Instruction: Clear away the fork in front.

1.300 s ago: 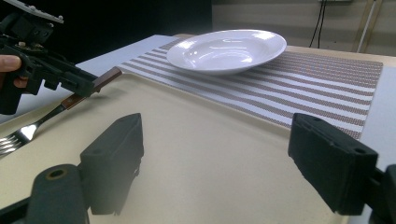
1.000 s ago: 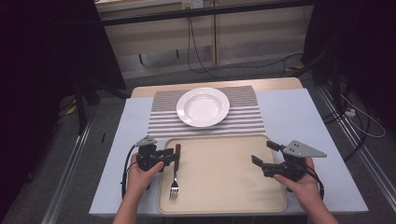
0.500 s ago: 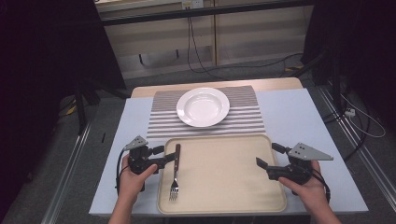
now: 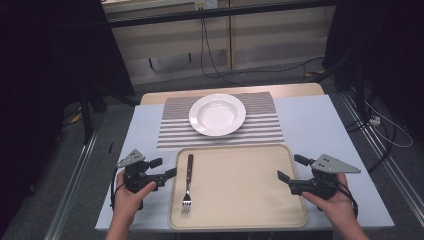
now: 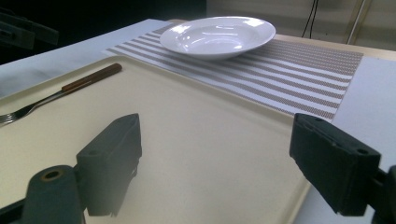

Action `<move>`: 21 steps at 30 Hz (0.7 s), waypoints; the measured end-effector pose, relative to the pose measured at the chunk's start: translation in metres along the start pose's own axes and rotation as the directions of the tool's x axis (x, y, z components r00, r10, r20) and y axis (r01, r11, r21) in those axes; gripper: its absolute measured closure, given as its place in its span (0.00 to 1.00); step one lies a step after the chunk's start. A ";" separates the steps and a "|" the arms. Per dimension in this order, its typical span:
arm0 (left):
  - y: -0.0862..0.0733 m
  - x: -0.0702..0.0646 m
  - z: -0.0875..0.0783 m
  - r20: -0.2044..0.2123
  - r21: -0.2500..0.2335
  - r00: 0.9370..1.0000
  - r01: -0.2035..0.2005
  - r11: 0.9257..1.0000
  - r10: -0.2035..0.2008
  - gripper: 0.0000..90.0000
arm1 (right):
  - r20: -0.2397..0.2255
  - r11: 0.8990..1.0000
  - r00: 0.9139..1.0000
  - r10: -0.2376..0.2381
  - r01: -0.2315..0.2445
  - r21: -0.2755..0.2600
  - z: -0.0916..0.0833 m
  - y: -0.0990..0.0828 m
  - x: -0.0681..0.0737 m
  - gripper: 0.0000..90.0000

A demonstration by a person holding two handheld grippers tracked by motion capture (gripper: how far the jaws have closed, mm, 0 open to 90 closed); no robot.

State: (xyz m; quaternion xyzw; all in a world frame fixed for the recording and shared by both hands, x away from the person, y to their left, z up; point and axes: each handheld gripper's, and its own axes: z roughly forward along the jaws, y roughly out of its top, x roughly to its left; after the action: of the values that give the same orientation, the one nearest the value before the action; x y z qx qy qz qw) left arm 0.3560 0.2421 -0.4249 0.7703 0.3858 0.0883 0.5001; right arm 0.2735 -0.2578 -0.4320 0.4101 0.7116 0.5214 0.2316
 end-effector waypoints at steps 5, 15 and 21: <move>-0.003 0.001 -0.005 -0.010 0.007 1.000 -0.004 1.000 0.004 0.22 | 0.001 1.000 1.000 -0.009 0.009 0.015 -0.004 -0.003 -0.001 0.18; -0.005 0.002 -0.013 -0.007 0.000 0.999 -0.033 0.999 0.033 0.16 | -0.003 1.000 1.000 0.003 -0.003 0.016 -0.012 -0.010 -0.004 0.18; -0.009 0.005 -0.021 -0.026 0.000 0.999 -0.042 0.999 0.042 0.15 | 0.007 1.000 1.000 0.016 -0.016 0.013 -0.013 -0.014 -0.005 0.18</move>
State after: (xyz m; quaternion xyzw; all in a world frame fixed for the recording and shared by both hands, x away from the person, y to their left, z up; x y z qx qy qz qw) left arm 0.3438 0.2619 -0.4236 0.7770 0.3759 0.1088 0.4931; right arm 0.2618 -0.2706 -0.4409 0.4189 0.7110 0.5171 0.2272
